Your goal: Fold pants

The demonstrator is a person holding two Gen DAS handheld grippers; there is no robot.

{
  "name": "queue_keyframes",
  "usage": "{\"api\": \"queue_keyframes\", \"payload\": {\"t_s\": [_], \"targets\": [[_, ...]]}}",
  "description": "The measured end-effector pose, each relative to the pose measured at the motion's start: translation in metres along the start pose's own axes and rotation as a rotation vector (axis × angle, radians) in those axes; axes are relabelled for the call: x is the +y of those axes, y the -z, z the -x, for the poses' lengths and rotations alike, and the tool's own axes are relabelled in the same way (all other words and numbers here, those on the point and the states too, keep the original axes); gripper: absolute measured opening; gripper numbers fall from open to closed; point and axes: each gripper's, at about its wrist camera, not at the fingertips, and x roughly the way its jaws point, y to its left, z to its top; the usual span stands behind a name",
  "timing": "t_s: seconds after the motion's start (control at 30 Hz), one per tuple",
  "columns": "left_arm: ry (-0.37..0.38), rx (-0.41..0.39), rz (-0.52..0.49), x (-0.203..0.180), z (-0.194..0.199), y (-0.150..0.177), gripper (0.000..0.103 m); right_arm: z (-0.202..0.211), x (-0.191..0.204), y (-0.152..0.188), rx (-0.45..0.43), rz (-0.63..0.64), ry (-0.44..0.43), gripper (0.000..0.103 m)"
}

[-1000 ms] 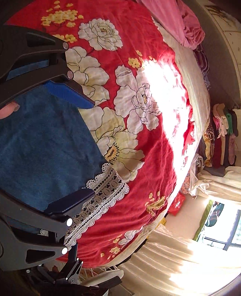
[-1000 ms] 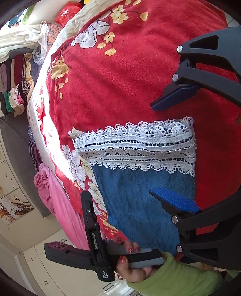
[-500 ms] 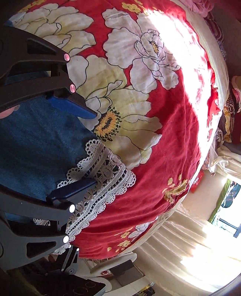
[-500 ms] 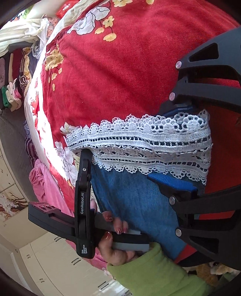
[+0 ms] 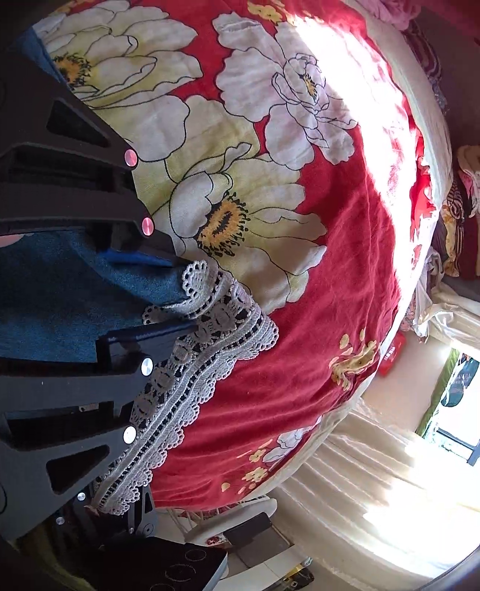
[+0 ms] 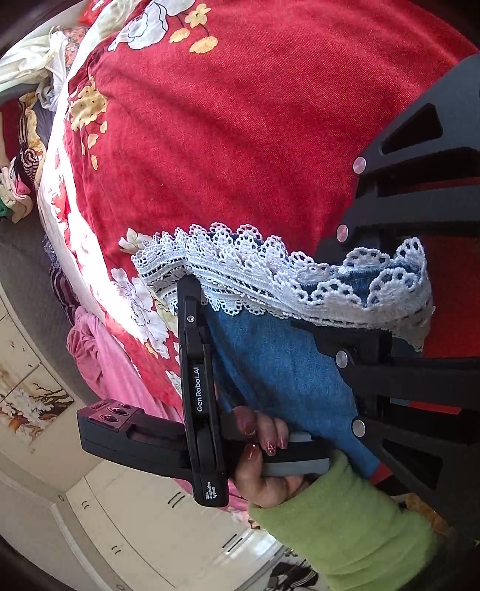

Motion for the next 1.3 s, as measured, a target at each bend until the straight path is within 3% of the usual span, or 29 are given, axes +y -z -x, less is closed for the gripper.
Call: {"api": "queue_keyframes", "payload": {"t_s": [0.27, 0.57, 0.63, 0.7, 0.73, 0.87, 0.93, 1.03, 1.1, 1.13, 1.17, 1.3], "targets": [[0.079, -0.167, 0.111, 0.020, 0.059, 0.014, 0.010, 0.012, 0.048, -0.012, -0.034, 0.118, -0.037, 0.019], [0.139, -0.379, 0.282, 0.068, 0.133, 0.059, 0.013, 0.001, 0.131, -0.027, -0.046, 0.270, -0.128, 0.019], [0.145, -0.407, 0.343, 0.080, 0.139, 0.070, 0.019, -0.004, 0.150, -0.029, -0.037, 0.306, -0.151, 0.019], [0.146, -0.426, 0.424, 0.094, 0.146, 0.083, 0.036, -0.009, 0.169, -0.028, -0.024, 0.341, -0.165, 0.019], [0.148, -0.441, 0.466, 0.101, 0.150, 0.090, 0.040, -0.015, 0.178, -0.026, -0.007, 0.369, -0.174, 0.019], [0.156, -0.478, 0.662, 0.137, 0.172, 0.129, 0.061, -0.054, 0.209, -0.008, 0.095, 0.463, -0.131, 0.019], [0.165, -0.512, 0.745, 0.150, 0.186, 0.156, 0.063, -0.074, 0.219, 0.007, 0.151, 0.489, -0.115, 0.019], [0.162, -0.559, 0.825, 0.161, 0.205, 0.188, 0.069, -0.095, 0.233, 0.028, 0.190, 0.541, -0.093, 0.027], [0.168, -0.575, 0.858, 0.162, 0.212, 0.204, 0.071, -0.101, 0.240, 0.039, 0.216, 0.543, -0.153, 0.040], [0.174, -0.577, 0.862, 0.161, 0.214, 0.210, 0.071, -0.101, 0.244, 0.043, 0.225, 0.548, -0.190, 0.060], [0.176, -0.578, 0.862, 0.160, 0.215, 0.214, 0.072, -0.098, 0.248, 0.046, 0.222, 0.557, -0.212, 0.066], [0.106, -0.536, 0.834, 0.151, 0.214, 0.212, 0.072, -0.073, 0.242, 0.031, 0.143, 0.551, -0.229, 0.067]]}}
